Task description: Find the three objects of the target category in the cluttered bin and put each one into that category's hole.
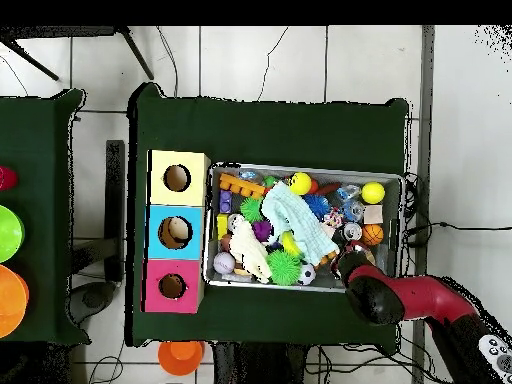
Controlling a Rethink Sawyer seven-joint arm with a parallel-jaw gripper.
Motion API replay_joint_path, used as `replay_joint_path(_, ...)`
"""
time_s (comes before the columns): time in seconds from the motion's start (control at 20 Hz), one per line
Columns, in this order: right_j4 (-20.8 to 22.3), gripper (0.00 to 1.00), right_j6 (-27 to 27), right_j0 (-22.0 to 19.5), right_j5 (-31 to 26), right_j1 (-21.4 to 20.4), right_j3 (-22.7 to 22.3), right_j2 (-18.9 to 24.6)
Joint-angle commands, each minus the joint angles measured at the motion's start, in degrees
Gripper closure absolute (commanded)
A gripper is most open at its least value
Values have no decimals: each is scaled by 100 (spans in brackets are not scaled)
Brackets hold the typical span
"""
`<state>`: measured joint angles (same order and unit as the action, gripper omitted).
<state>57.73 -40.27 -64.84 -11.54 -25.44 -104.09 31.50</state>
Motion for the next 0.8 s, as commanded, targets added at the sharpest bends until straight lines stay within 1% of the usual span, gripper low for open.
replay_joint_path(0.05, 610, 100, 174, 479, -902, -480, -40, -706)
replay_joint_path(0.25, 933, 100, 28, 823, -810, -433, 119, -1052)
replay_joint_path(0.35, 921, 100, -12, 899, -787, -440, 133, -1078)
replay_joint_path(0.55, 1027, 100, -110, 1052, -663, -397, 206, -1249)
replay_joint_path(0.8, 994, 100, -145, 1123, -626, -442, 197, -1327)
